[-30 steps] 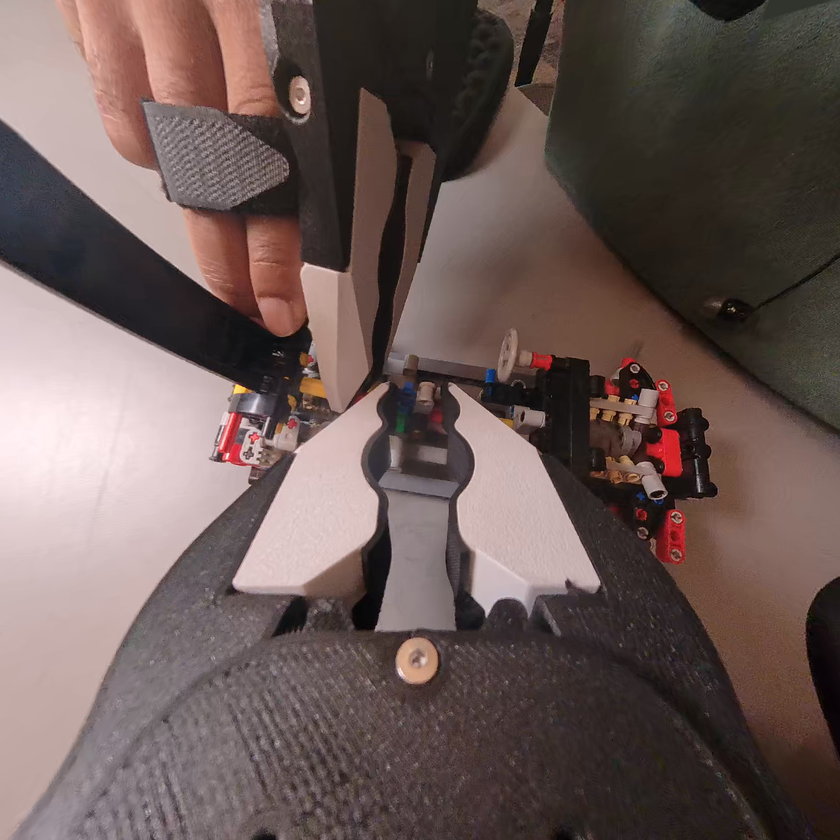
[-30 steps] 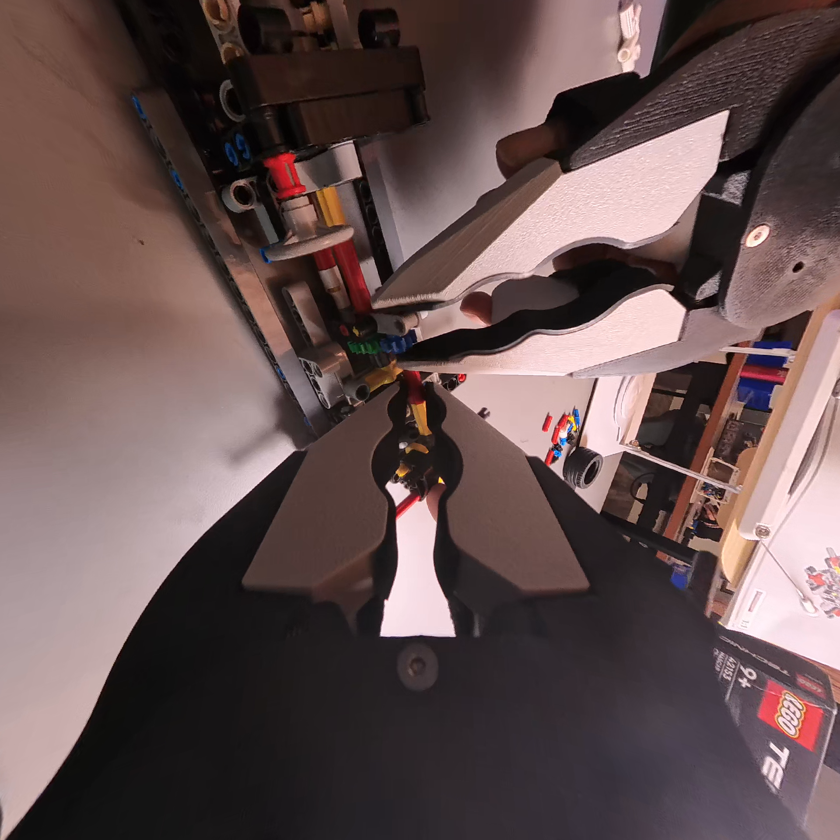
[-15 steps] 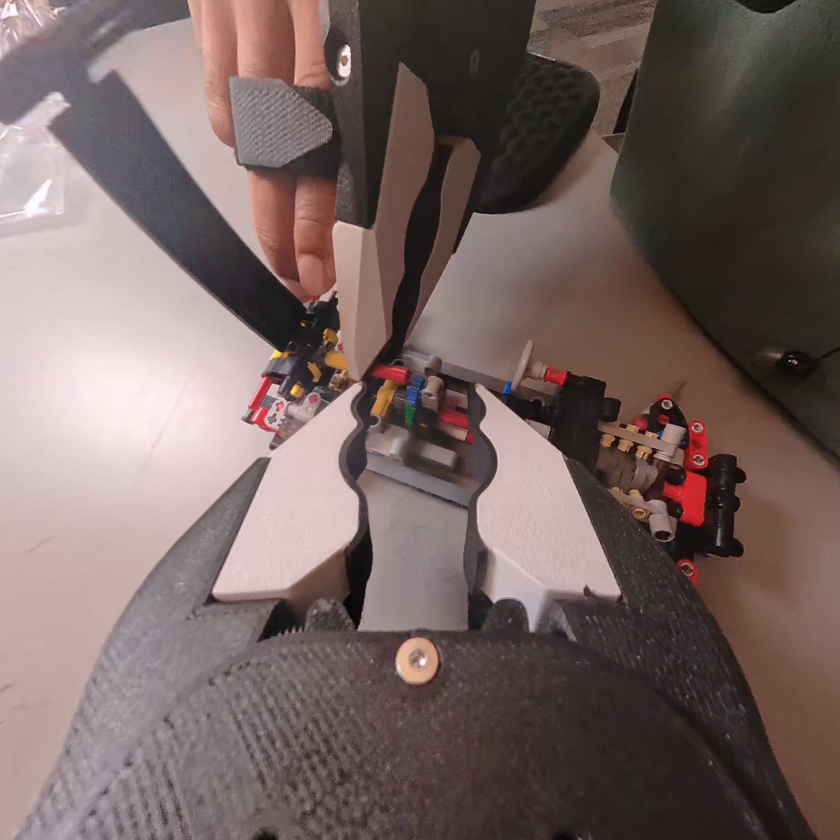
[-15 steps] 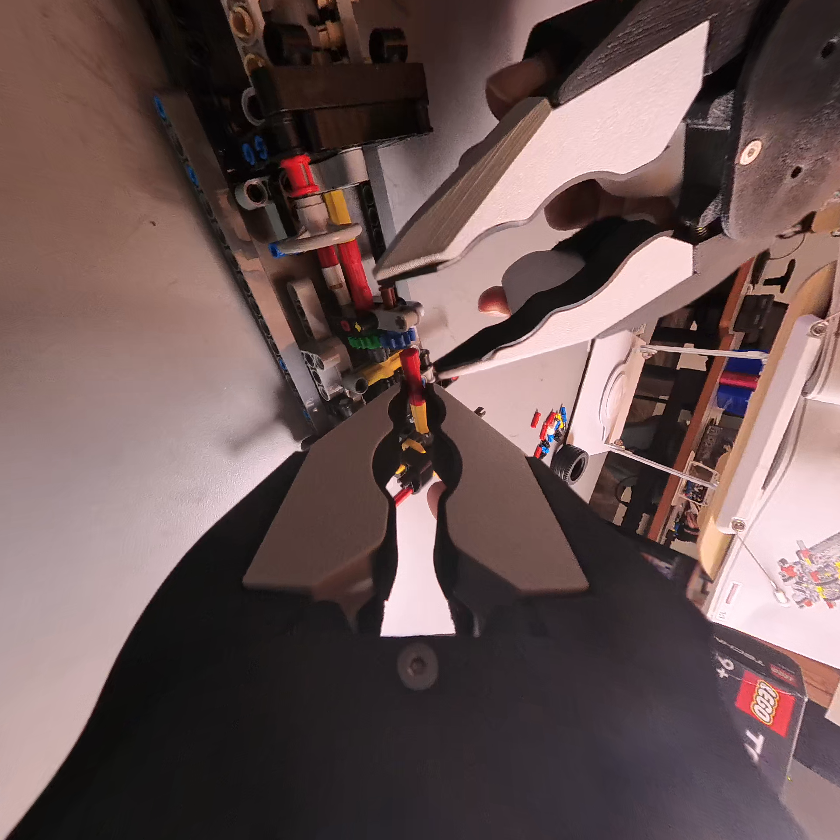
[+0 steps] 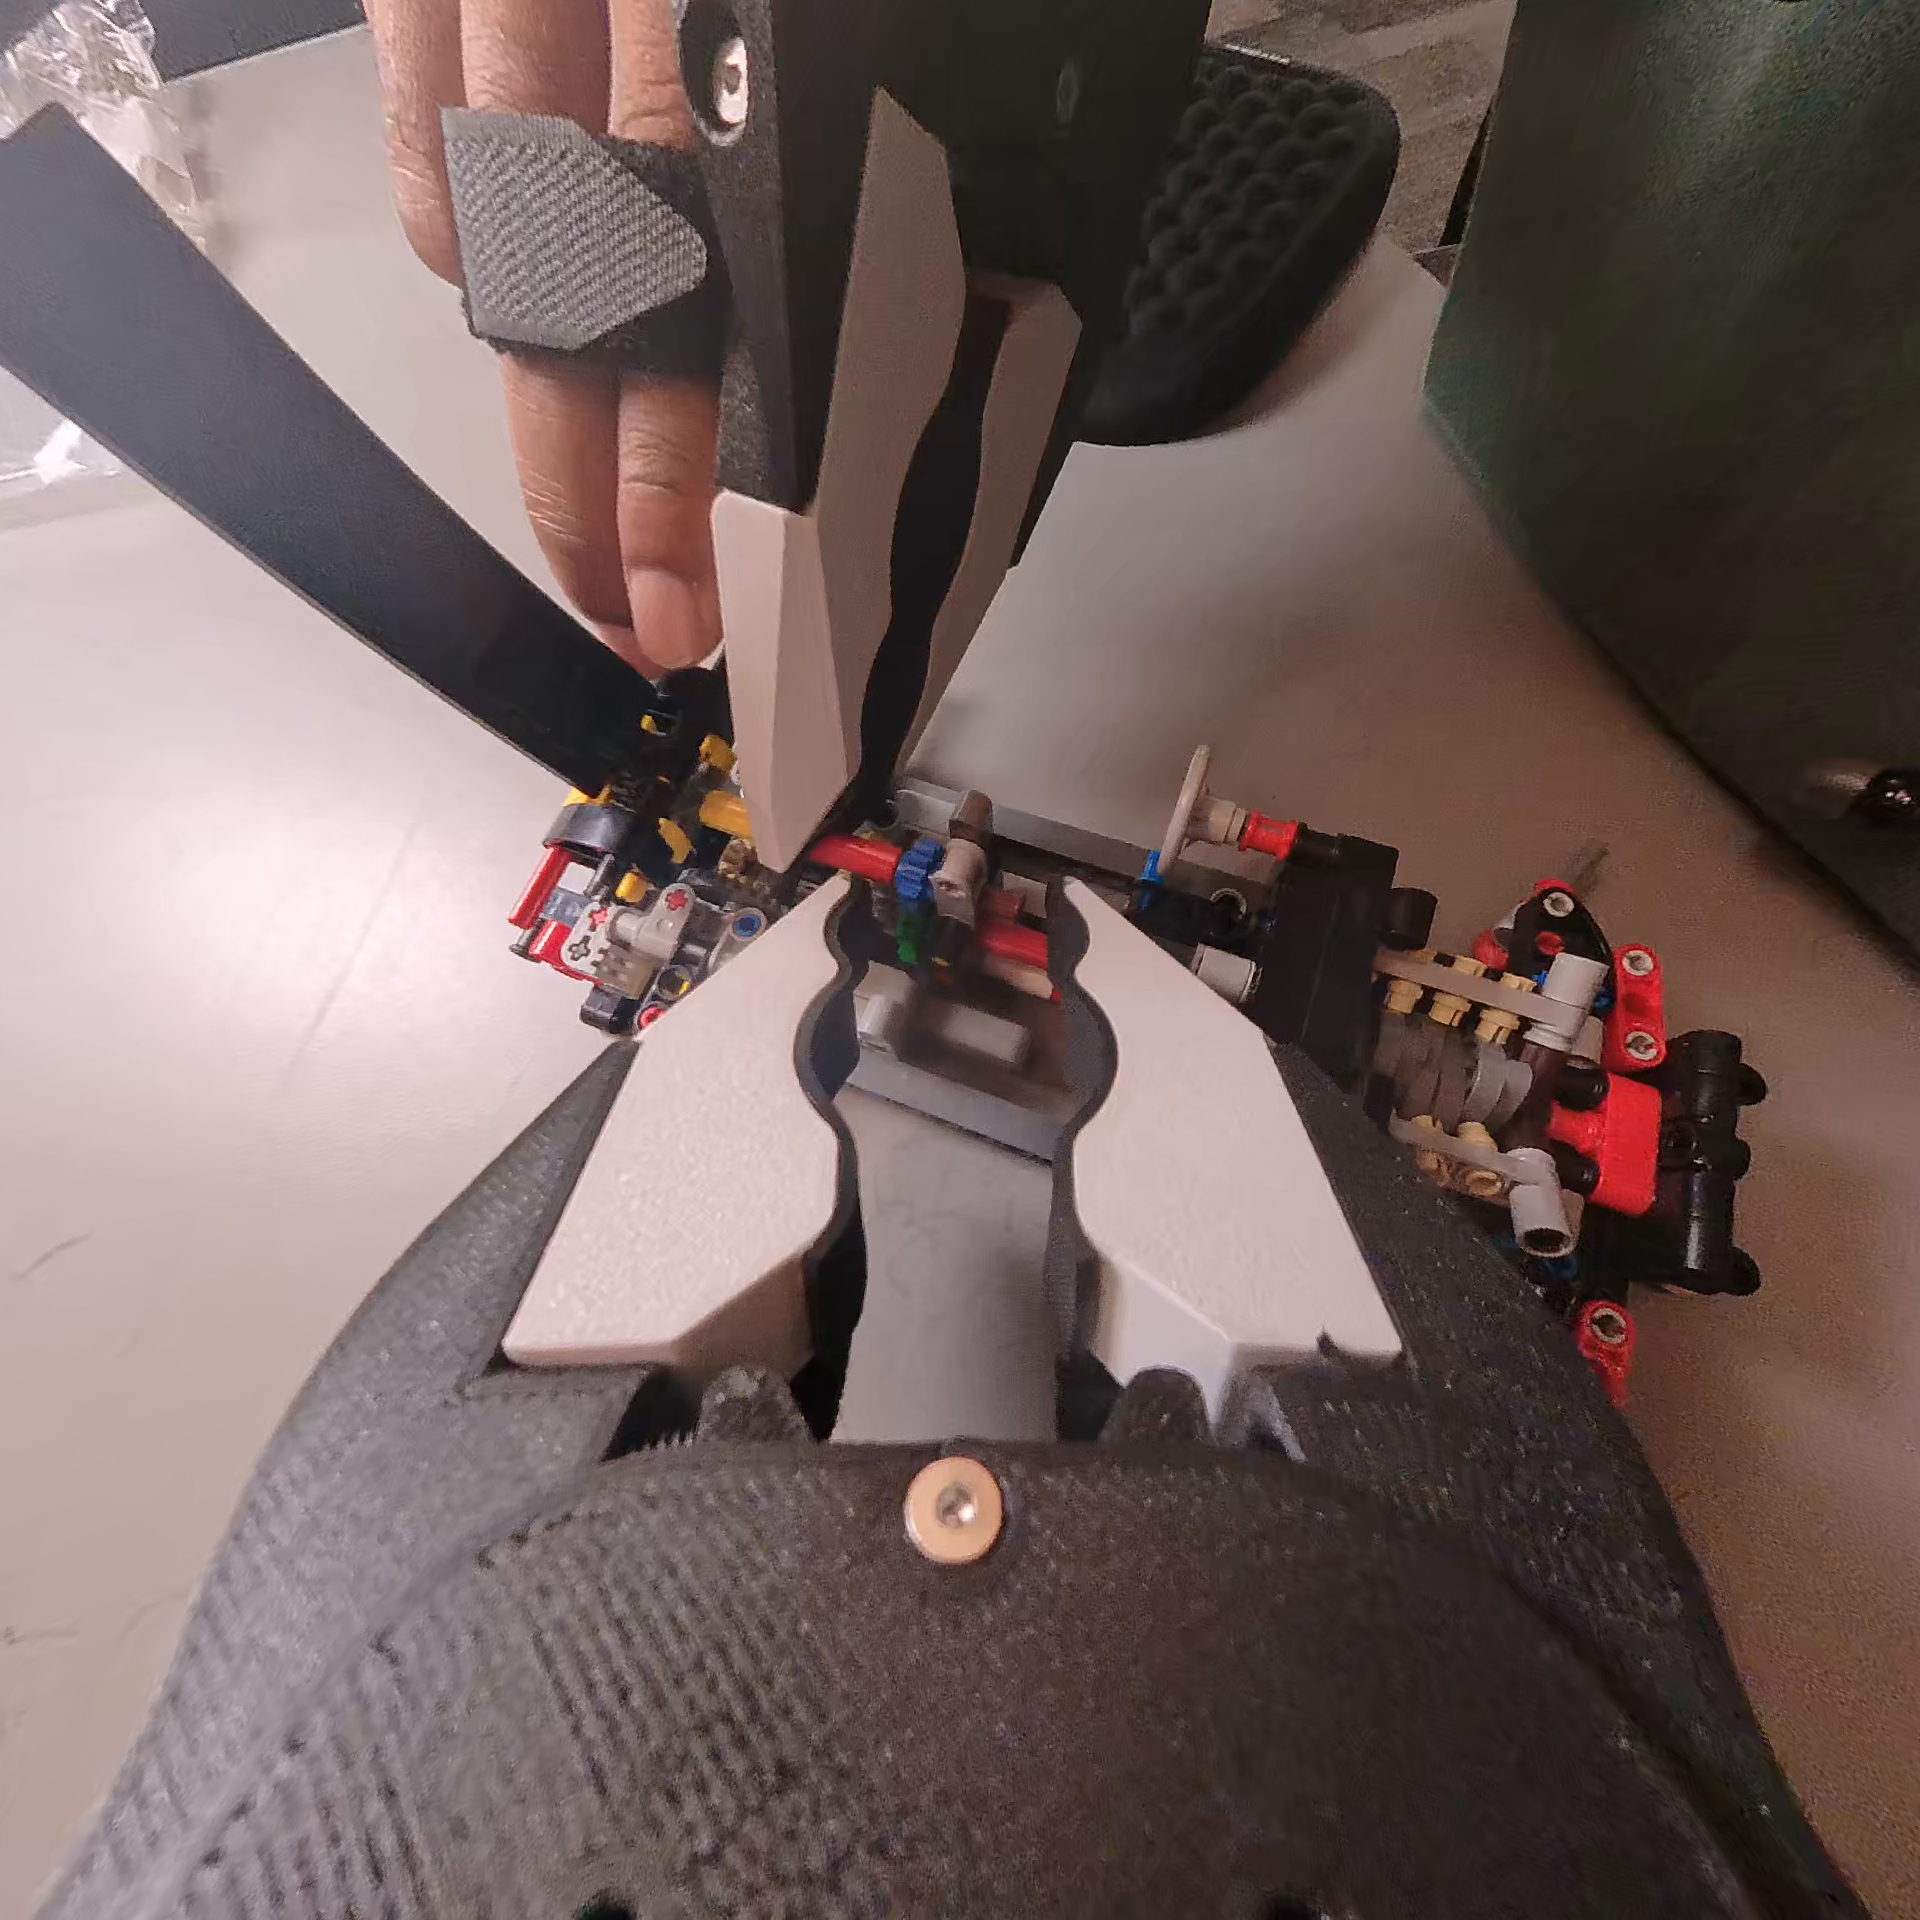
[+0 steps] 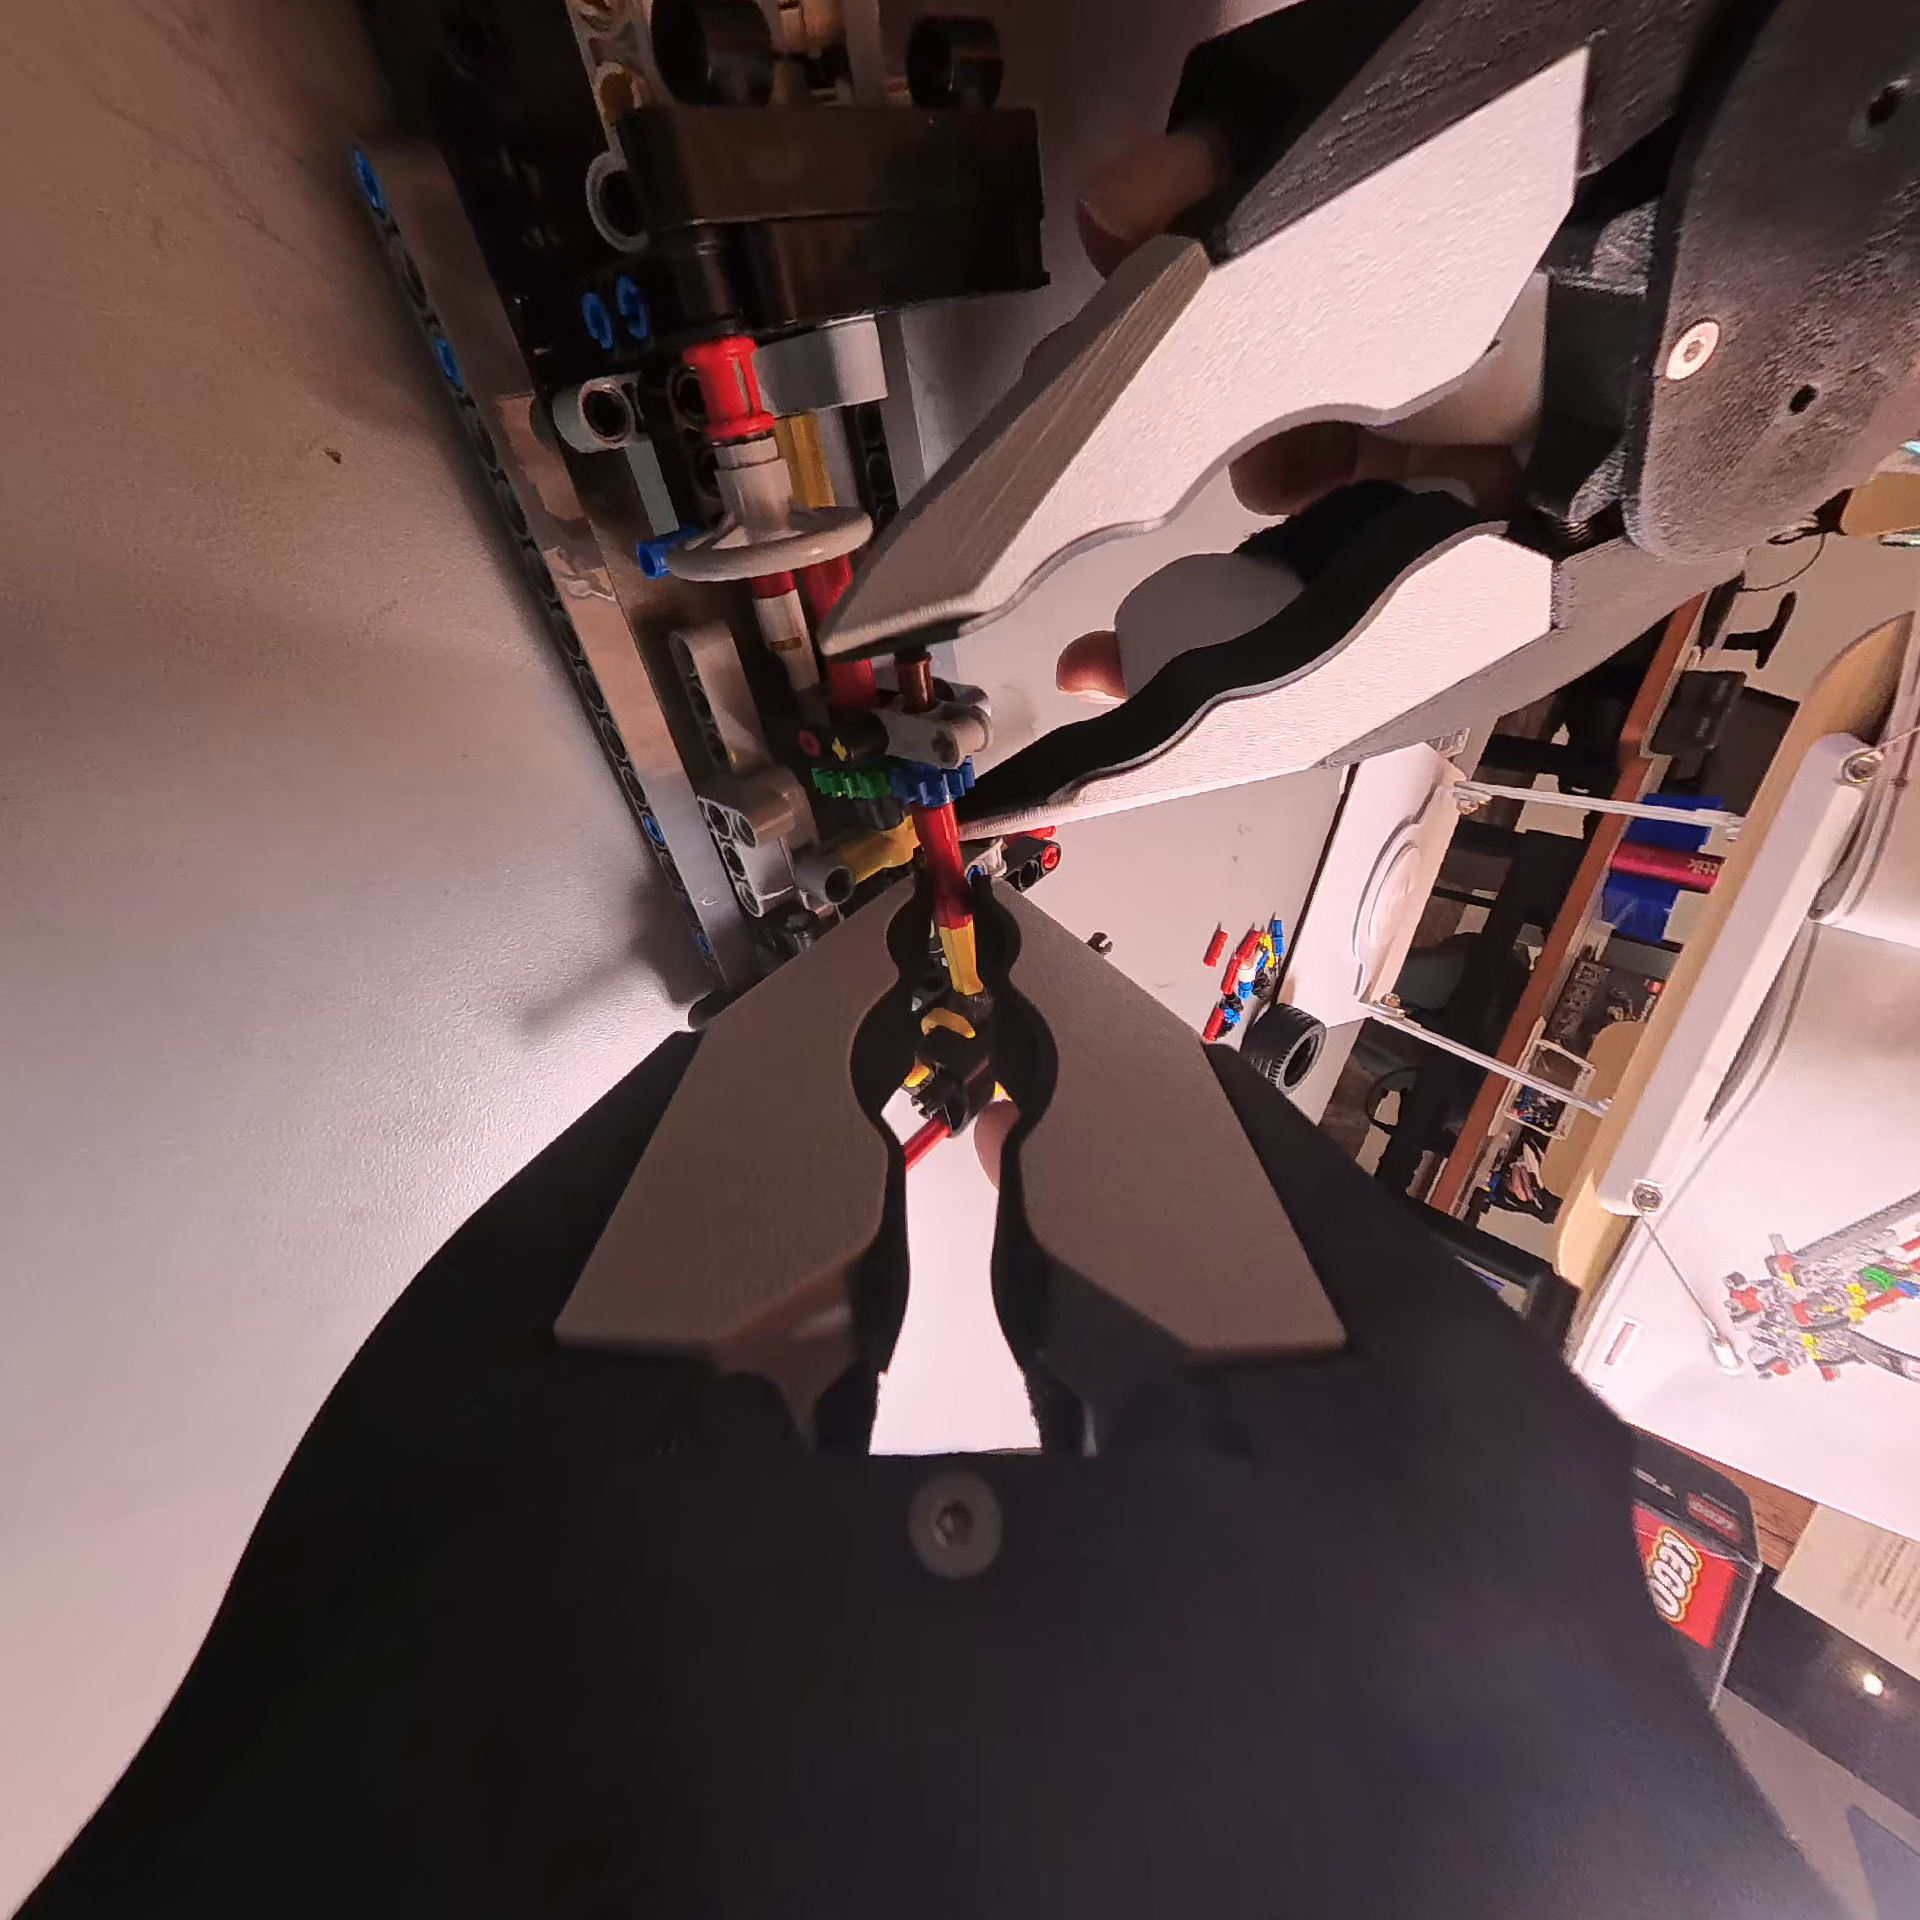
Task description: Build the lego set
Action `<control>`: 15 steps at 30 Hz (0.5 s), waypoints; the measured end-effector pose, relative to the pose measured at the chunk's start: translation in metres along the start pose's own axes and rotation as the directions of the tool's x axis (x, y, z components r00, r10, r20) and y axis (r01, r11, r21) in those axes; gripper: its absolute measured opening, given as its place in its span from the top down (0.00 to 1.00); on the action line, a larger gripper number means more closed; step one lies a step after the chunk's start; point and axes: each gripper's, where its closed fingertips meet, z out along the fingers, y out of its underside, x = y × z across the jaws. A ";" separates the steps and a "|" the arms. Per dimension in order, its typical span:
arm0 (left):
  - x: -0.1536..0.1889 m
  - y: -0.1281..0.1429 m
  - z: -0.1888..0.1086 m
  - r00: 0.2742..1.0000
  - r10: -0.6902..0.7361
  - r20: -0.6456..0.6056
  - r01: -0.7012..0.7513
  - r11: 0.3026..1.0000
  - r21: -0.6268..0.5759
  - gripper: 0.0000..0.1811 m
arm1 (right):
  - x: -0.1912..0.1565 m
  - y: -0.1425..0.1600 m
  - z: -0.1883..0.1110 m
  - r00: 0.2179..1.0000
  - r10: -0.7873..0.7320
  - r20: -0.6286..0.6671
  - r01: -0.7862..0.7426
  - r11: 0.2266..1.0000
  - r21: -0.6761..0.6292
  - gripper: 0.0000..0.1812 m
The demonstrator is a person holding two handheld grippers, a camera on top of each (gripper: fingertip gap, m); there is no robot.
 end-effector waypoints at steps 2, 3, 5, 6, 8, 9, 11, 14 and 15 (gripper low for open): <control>-0.002 -0.001 0.000 1.000 -0.002 0.009 0.002 1.000 0.005 0.83 | 0.000 0.000 0.001 1.000 0.002 -0.002 -0.002 1.000 -0.001 0.97; -0.003 -0.001 0.000 1.000 -0.003 0.011 0.003 1.000 0.009 0.83 | 0.000 0.000 0.001 1.000 0.002 -0.002 -0.002 1.000 -0.003 0.97; -0.003 -0.001 0.000 1.000 -0.006 0.010 0.006 1.000 0.012 0.83 | 0.000 0.000 0.001 1.000 0.003 -0.002 -0.003 1.000 -0.004 0.97; -0.003 0.000 0.000 1.000 -0.004 0.010 0.004 1.000 0.011 0.83 | 0.000 0.000 0.001 1.000 0.005 -0.002 -0.005 1.000 -0.004 0.97; -0.003 0.000 0.000 1.000 -0.001 0.009 0.001 1.000 0.012 0.83 | 0.000 0.000 0.001 1.000 0.005 -0.001 -0.005 1.000 -0.002 0.97; -0.003 0.000 0.000 1.000 -0.001 0.007 0.001 1.000 0.014 0.83 | 0.000 0.000 0.001 1.000 0.008 0.000 -0.008 1.000 0.001 0.97; -0.003 0.000 0.000 1.000 0.001 0.002 -0.001 1.000 0.017 0.83 | 0.000 0.000 0.001 1.000 0.011 0.002 -0.011 1.000 0.006 0.97; -0.003 0.000 0.000 1.000 0.005 -0.008 -0.005 1.000 0.023 0.84 | 0.000 0.000 0.001 1.000 0.021 0.005 -0.021 1.000 0.014 0.97; -0.003 0.000 0.001 1.000 0.007 -0.011 -0.006 1.000 0.026 0.84 | 0.000 0.000 0.001 1.000 0.025 0.005 -0.025 1.000 0.016 0.97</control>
